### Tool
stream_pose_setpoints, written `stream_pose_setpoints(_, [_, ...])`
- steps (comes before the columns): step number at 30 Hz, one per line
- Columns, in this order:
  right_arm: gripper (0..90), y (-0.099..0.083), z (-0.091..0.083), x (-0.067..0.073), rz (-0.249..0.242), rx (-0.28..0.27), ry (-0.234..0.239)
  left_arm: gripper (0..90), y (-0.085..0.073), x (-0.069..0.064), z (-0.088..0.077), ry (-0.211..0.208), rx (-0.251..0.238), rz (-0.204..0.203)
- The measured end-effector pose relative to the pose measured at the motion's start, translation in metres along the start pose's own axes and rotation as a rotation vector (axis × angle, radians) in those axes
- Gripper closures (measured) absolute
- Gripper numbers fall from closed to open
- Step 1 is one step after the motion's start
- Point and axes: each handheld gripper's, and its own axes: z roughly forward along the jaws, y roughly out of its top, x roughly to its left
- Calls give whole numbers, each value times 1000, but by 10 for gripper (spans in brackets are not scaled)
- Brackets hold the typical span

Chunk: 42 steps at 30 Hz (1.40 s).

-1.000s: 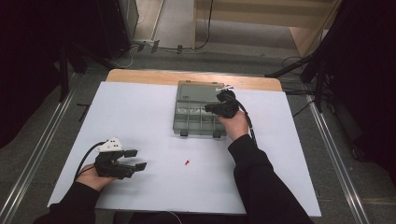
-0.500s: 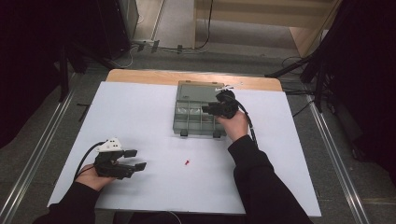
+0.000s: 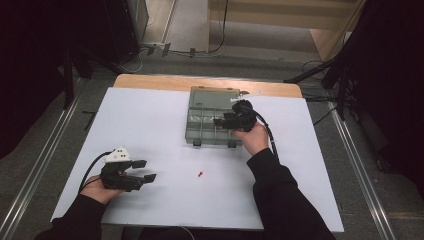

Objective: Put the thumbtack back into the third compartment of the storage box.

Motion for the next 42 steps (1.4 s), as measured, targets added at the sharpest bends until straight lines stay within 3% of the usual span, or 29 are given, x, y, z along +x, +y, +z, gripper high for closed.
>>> stream_pose_setpoints(12, [388,-6,-12,18,-64,-11,34,307,3,1,2,-5,-1,10])
stream_pose_setpoints(42, [356,-32,-29,44,-118,-2,84,307,10,4,8,-15,3,29])
